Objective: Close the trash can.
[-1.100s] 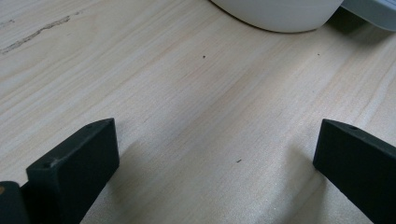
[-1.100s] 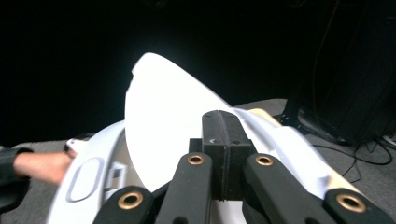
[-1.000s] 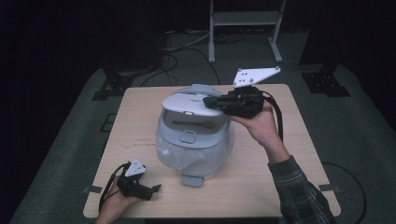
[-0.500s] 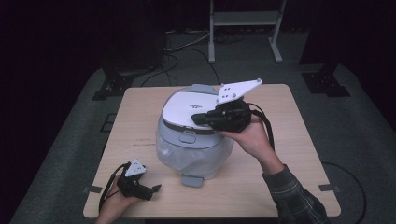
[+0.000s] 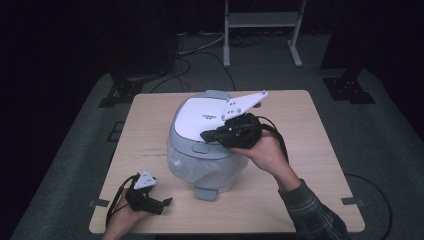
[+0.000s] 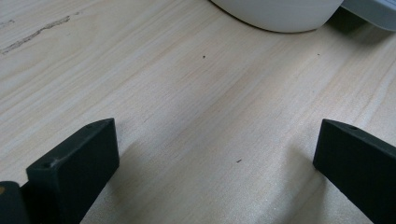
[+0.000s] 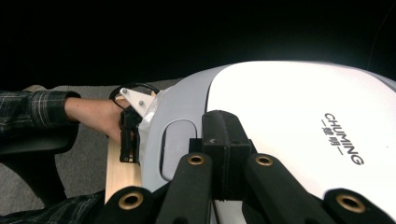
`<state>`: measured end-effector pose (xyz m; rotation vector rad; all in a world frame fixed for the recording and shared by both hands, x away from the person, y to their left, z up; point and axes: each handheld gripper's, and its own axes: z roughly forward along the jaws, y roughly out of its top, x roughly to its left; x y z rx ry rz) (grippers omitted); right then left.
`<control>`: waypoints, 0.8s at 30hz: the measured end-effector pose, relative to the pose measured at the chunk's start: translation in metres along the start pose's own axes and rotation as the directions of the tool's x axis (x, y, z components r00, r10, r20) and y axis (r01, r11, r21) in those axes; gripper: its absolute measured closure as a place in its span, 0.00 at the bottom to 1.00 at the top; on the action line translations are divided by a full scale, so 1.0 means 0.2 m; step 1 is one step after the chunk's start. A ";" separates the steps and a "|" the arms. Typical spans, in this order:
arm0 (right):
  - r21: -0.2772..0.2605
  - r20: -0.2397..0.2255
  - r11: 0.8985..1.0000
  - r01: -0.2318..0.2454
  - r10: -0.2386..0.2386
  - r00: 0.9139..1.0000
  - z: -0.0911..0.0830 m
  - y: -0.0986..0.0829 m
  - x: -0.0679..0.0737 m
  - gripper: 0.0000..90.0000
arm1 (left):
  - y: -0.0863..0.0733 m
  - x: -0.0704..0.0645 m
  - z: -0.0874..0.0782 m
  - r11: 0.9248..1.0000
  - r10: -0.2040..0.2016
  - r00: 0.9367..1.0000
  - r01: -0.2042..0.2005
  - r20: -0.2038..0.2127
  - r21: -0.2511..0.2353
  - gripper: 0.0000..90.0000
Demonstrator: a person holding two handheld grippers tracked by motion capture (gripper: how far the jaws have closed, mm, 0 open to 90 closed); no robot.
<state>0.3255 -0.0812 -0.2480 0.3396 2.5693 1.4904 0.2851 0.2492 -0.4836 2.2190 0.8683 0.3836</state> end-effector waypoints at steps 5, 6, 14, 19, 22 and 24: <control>0.042 -0.012 0.999 -0.014 0.014 1.000 0.01 0.00 0.00 1.00 | 0.00 0.00 0.00 1.000 0.000 1.000 0.000 -0.001 -0.001 0.00; 0.031 -0.008 1.000 -0.006 0.006 1.000 0.01 0.00 0.01 1.00 | 0.00 0.00 0.00 1.000 0.002 1.000 -0.002 0.001 -0.001 0.00; -0.042 0.008 0.999 -0.019 0.019 1.000 -0.05 -0.04 -0.01 0.95 | 0.00 0.00 0.00 1.000 0.004 1.000 -0.004 0.002 -0.001 0.00; -0.082 0.041 0.995 -0.052 0.055 0.998 -0.14 -0.08 -0.04 0.86 | 0.00 0.00 0.00 1.000 0.003 1.000 -0.003 0.004 -0.001 0.00; -0.117 0.084 0.991 -0.062 0.072 0.994 -0.25 -0.12 -0.04 0.76 | 0.00 0.00 0.00 1.000 0.003 1.000 -0.003 0.004 -0.001 0.00; -0.124 0.101 0.990 -0.063 0.076 0.992 -0.27 -0.13 -0.04 0.71 | 0.00 0.00 0.00 1.000 0.003 1.000 -0.003 0.004 -0.001 0.00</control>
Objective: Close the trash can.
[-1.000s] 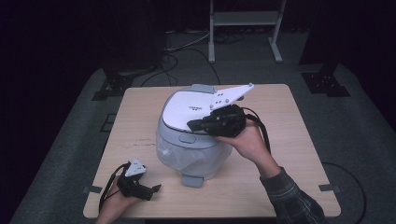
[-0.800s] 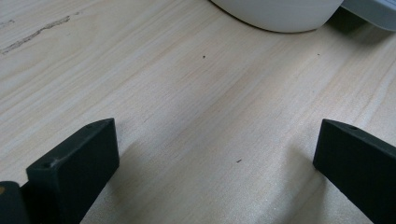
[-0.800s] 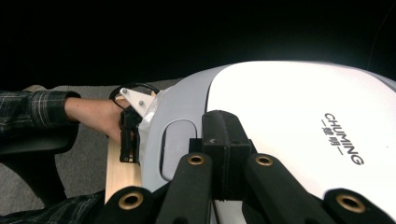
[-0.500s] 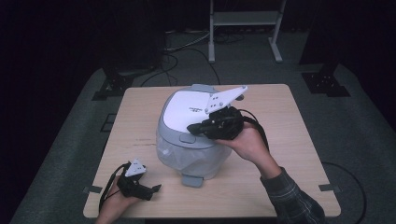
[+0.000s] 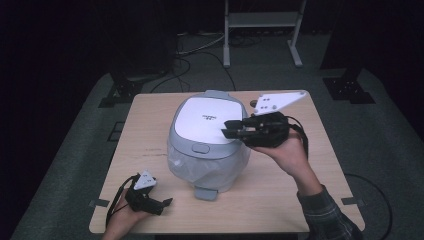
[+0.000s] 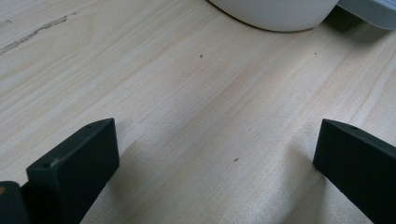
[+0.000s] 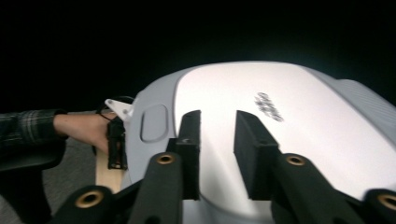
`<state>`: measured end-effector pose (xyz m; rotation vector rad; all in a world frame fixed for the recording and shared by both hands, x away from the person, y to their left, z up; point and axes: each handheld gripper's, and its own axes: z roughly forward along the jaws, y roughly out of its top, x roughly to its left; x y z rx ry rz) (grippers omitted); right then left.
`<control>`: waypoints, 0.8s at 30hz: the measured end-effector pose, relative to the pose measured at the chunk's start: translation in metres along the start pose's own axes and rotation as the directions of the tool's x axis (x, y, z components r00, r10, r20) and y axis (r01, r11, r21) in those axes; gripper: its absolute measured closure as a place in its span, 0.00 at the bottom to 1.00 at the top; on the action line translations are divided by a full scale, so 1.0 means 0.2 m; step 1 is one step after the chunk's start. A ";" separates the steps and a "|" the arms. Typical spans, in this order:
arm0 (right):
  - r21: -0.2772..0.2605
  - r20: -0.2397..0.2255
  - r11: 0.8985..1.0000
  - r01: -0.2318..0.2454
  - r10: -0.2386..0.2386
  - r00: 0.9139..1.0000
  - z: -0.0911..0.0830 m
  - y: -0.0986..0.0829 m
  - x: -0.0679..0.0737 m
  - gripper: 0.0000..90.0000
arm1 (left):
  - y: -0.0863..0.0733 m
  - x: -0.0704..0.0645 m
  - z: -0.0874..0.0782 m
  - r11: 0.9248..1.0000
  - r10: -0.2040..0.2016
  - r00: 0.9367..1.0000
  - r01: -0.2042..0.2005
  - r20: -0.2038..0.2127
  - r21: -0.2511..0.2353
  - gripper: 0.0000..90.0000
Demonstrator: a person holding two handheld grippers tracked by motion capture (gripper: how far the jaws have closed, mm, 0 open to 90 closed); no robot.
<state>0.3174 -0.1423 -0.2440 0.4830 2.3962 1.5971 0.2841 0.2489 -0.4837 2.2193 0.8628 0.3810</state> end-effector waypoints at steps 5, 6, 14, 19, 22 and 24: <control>-0.029 0.071 0.999 -0.021 0.023 0.997 -0.12 -0.07 -0.03 0.56 | 0.00 0.00 0.00 1.000 0.000 1.000 0.000 0.000 0.000 0.00; -0.030 0.081 0.999 -0.027 0.029 0.996 -0.14 -0.08 -0.03 0.54 | 0.00 0.00 0.00 1.000 0.000 1.000 0.000 0.000 0.000 0.00; -0.020 0.150 0.998 -0.064 0.066 0.987 -0.25 -0.21 -0.06 0.36 | 0.00 0.00 0.00 1.000 0.000 1.000 0.000 0.000 0.000 0.00; -0.004 0.186 0.996 -0.094 0.093 0.978 -0.28 -0.31 -0.06 0.26 | 0.00 0.00 0.00 1.000 0.002 1.000 -0.002 0.002 0.000 0.00; 0.002 0.206 0.995 -0.105 0.102 0.973 -0.28 -0.35 -0.06 0.17 | 0.00 0.00 0.00 1.000 0.003 1.000 -0.003 0.003 0.000 0.00; 0.008 0.232 0.994 -0.111 0.106 0.967 -0.28 -0.39 -0.06 0.15 | 0.00 0.00 0.00 1.000 0.003 1.000 -0.003 0.004 -0.001 0.00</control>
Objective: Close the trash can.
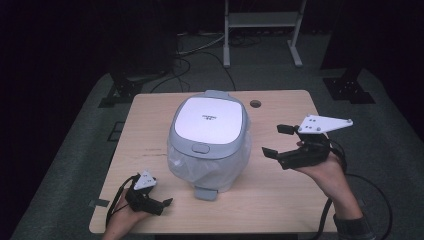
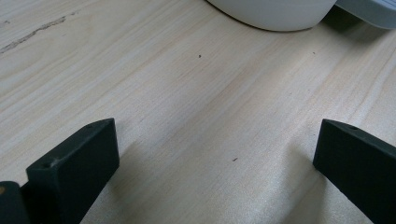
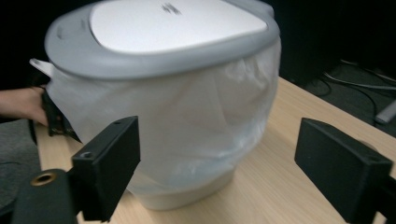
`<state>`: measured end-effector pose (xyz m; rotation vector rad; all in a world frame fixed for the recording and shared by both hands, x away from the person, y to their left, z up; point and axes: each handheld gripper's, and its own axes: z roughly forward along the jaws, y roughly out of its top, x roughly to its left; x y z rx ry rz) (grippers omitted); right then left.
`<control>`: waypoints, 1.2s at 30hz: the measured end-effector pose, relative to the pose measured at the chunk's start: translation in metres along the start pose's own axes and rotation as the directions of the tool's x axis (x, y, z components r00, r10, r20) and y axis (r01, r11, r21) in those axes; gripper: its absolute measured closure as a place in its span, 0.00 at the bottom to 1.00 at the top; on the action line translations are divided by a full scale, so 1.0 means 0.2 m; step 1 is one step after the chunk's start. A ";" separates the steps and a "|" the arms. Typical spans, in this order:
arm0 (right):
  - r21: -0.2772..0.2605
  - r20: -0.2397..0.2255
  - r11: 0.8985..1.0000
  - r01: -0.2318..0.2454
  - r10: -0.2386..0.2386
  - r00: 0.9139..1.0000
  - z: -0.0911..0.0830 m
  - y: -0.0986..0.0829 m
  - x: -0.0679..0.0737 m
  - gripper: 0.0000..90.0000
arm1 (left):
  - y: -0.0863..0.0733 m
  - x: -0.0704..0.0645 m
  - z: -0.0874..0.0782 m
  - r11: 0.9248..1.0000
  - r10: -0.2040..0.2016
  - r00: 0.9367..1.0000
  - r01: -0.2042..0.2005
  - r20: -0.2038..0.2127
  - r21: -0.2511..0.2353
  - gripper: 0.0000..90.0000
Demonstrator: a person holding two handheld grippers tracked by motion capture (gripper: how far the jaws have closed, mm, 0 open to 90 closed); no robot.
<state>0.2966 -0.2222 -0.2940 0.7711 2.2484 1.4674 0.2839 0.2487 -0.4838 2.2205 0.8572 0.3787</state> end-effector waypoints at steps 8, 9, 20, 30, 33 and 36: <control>0.016 0.008 0.999 -0.048 0.047 0.999 0.00 -0.16 -0.03 0.13 | 0.00 0.00 0.00 1.000 0.002 1.000 -0.002 0.001 0.002 0.00; 0.016 0.008 0.999 -0.048 0.048 0.999 0.00 -0.17 -0.03 0.12 | 0.00 0.00 0.00 1.000 0.003 1.000 -0.003 0.001 0.003 0.00; 0.062 0.045 0.996 -0.064 0.061 0.997 0.02 -0.37 -0.05 0.05 | 0.00 0.00 0.00 1.000 0.004 1.000 -0.004 0.003 0.002 0.00; 0.110 0.093 0.991 -0.078 0.068 0.993 0.03 -0.54 -0.06 0.02 | 0.00 0.00 0.00 1.000 0.006 1.000 -0.006 0.005 0.003 0.00; 0.136 0.104 0.987 -0.080 0.066 0.992 0.03 -0.60 -0.06 0.02 | 0.00 0.00 0.00 1.000 0.007 1.000 -0.007 0.006 0.004 0.00; 0.145 0.111 0.985 -0.090 0.074 0.991 0.03 -0.65 -0.07 0.02 | 0.00 0.00 0.00 1.000 0.007 1.000 -0.007 0.006 0.003 0.00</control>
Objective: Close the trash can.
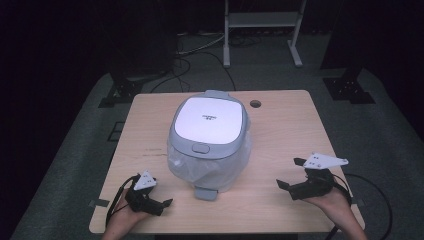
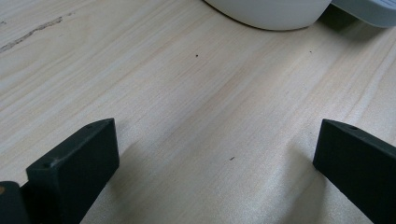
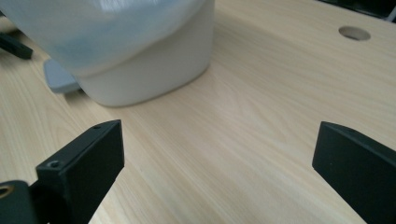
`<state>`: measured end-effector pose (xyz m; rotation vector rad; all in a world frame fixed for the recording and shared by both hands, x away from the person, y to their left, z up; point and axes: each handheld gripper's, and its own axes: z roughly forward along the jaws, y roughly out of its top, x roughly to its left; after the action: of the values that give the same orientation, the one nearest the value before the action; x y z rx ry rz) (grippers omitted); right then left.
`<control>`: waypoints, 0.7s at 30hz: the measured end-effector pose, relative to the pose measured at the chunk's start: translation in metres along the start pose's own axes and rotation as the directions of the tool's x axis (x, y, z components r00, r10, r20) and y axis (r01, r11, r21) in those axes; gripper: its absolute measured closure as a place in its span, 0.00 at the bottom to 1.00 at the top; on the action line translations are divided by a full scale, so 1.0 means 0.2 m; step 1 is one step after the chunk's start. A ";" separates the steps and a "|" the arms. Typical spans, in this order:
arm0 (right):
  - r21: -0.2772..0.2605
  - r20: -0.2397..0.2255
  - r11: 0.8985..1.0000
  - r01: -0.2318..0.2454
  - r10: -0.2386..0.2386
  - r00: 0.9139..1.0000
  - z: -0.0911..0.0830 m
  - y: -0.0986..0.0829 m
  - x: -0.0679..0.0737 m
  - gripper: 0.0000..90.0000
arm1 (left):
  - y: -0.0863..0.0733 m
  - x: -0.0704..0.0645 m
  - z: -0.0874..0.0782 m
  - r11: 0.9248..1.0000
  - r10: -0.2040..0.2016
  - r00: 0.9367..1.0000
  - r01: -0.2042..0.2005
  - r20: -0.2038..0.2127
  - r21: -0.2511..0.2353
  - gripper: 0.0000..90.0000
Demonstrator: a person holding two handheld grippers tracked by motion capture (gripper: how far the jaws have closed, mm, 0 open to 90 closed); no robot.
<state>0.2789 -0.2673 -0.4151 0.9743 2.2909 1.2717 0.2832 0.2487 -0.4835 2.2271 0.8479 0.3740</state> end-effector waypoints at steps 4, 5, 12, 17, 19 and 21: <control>0.019 0.006 1.000 -0.015 0.015 1.000 0.01 -0.06 -0.01 0.01 | 0.00 0.00 0.00 1.000 0.002 1.000 -0.002 0.001 0.001 0.00; 0.026 0.006 0.999 -0.020 0.020 1.000 0.01 -0.08 -0.02 0.02 | 0.00 0.00 0.00 1.000 -0.002 1.000 0.002 0.001 -0.002 0.00; 0.062 0.027 0.997 -0.048 0.046 0.999 0.02 -0.19 -0.05 0.02 | 0.00 0.00 0.00 1.000 0.001 1.000 -0.001 0.000 -0.001 0.00; 0.096 0.038 0.994 -0.057 0.053 0.998 0.04 -0.25 -0.07 0.02 | 0.00 0.00 0.00 1.000 0.001 1.000 -0.001 0.001 -0.001 0.00; 0.111 0.045 0.992 -0.060 0.056 0.997 0.05 -0.26 -0.08 0.02 | 0.00 0.00 0.00 1.000 0.000 1.000 0.000 0.001 -0.001 0.00; 0.121 0.048 0.991 -0.064 0.058 0.997 0.05 -0.28 -0.09 0.02 | 0.00 0.00 0.00 1.000 0.000 1.000 0.000 0.001 -0.002 0.00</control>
<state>0.2749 -0.2940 -0.4682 1.1105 2.3449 1.1324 0.2832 0.2486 -0.4836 2.2259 0.8467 0.3741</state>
